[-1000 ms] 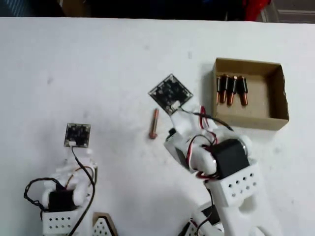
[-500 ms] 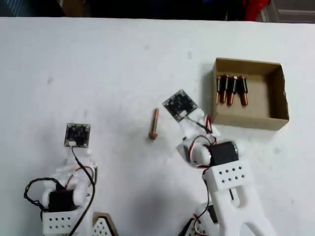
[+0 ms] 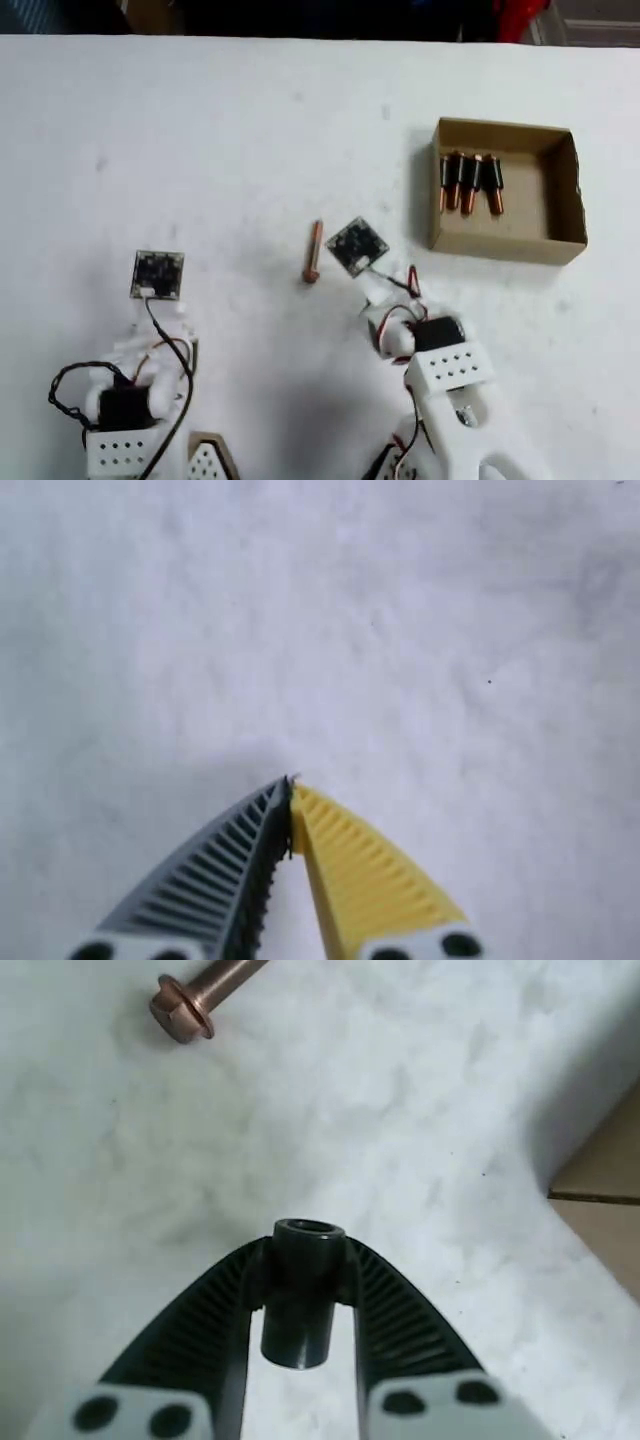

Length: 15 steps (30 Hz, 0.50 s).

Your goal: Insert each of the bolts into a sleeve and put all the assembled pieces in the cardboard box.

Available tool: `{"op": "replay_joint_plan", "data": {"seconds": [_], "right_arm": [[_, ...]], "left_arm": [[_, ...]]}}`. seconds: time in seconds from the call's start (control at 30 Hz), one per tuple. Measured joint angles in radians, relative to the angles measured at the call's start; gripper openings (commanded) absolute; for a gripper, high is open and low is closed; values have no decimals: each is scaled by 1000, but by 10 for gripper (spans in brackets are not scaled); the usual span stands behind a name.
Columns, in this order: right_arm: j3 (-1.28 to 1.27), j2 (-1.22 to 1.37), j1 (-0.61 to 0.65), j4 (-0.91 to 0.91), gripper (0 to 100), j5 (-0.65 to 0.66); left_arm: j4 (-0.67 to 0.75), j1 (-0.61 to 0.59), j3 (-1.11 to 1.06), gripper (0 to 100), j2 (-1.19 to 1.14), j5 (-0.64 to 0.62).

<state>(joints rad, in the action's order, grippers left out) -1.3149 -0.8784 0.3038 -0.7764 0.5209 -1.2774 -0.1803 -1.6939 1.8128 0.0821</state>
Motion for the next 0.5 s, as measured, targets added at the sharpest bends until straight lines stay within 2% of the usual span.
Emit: {"op": "replay_joint_plan", "data": {"seconds": [0.13, 0.33, 0.5], "right_arm": [[-34, 0, 0, 6, 22, 41], [-46, -2, 0, 6, 127, 49], [-54, -2, -5, 8, 122, 54]], "left_arm": [[0, 0, 0, 23, 0, 0], [0, 0, 0, 23, 0, 0], [0, 0, 0, 23, 0, 0]]}}
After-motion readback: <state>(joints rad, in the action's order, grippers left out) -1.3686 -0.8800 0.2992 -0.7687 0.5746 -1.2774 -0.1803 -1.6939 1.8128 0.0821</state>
